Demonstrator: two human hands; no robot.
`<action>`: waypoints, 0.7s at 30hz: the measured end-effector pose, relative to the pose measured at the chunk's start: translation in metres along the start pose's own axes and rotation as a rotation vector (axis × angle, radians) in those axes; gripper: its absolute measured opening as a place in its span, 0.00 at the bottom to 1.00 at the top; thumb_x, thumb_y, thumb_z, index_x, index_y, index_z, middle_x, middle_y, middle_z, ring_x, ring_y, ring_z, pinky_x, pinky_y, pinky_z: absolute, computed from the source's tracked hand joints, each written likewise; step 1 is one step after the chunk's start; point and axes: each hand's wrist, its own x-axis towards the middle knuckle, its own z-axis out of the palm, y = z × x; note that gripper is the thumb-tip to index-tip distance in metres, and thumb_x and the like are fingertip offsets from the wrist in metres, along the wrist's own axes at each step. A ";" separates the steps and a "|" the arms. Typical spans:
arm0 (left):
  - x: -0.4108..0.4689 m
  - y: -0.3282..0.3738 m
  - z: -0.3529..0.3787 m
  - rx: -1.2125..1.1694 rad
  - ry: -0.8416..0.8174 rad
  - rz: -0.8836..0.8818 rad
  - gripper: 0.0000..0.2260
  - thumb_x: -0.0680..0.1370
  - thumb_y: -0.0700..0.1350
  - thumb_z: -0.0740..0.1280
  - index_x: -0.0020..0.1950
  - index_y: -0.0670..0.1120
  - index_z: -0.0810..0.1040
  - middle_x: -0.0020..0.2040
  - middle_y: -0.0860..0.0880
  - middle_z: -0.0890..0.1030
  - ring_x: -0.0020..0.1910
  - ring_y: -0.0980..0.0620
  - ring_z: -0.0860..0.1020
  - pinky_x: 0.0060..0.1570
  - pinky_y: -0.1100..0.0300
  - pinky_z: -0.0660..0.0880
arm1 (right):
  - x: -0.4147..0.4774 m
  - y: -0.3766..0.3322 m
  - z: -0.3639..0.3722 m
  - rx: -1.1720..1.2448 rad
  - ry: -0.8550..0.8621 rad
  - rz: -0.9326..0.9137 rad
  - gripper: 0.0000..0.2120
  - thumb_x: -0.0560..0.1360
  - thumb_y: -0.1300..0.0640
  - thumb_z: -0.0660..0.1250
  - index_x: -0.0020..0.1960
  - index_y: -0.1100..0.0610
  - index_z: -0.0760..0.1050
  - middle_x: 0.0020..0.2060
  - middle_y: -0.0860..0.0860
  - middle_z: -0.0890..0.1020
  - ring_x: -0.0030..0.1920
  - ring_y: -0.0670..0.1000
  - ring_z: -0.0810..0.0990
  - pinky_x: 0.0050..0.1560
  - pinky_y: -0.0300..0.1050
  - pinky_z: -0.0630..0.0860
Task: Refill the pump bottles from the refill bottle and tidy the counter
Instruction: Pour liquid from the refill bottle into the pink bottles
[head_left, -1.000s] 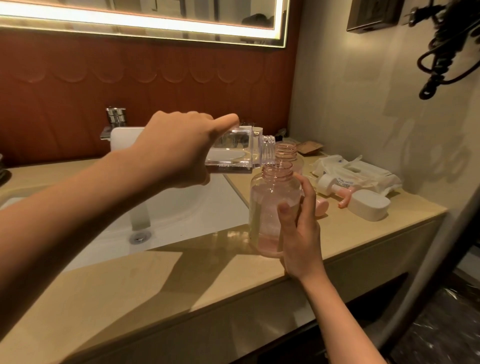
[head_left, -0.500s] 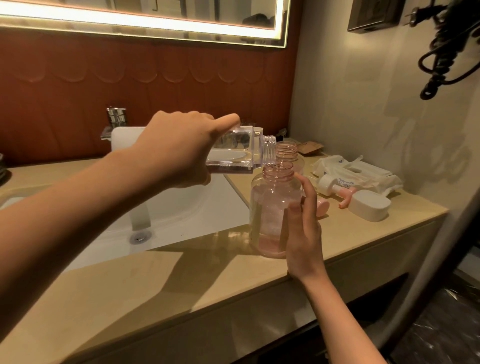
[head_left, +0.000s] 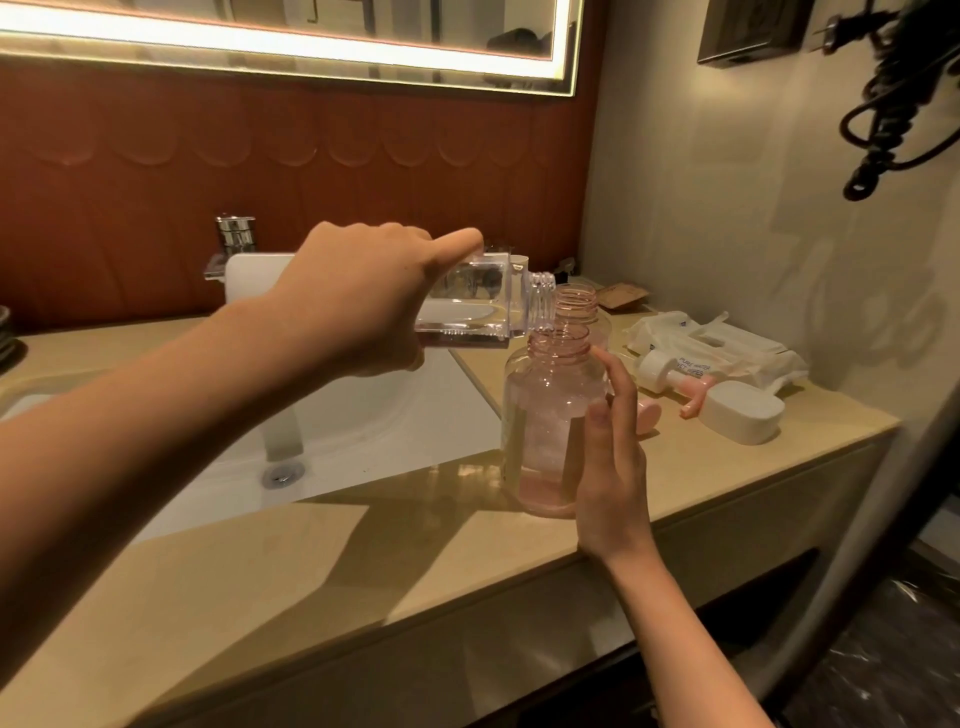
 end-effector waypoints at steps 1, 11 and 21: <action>0.000 0.000 0.000 0.000 0.001 0.001 0.39 0.71 0.50 0.73 0.74 0.53 0.53 0.55 0.48 0.77 0.48 0.49 0.76 0.28 0.64 0.63 | 0.000 0.000 0.000 0.001 -0.002 0.000 0.29 0.73 0.28 0.47 0.69 0.39 0.58 0.71 0.46 0.66 0.69 0.43 0.66 0.64 0.36 0.68; 0.001 0.000 0.000 0.000 0.004 0.003 0.38 0.71 0.49 0.73 0.73 0.53 0.53 0.54 0.48 0.77 0.46 0.50 0.76 0.28 0.65 0.63 | 0.000 0.003 0.000 -0.006 0.011 0.002 0.29 0.74 0.29 0.47 0.71 0.40 0.57 0.71 0.45 0.66 0.70 0.45 0.66 0.67 0.51 0.69; 0.000 0.000 -0.001 -0.014 -0.002 -0.008 0.38 0.70 0.50 0.74 0.72 0.53 0.55 0.54 0.48 0.77 0.44 0.50 0.74 0.28 0.65 0.62 | 0.000 0.004 -0.001 0.022 0.007 -0.001 0.29 0.73 0.28 0.47 0.70 0.39 0.57 0.71 0.45 0.66 0.70 0.42 0.65 0.65 0.36 0.67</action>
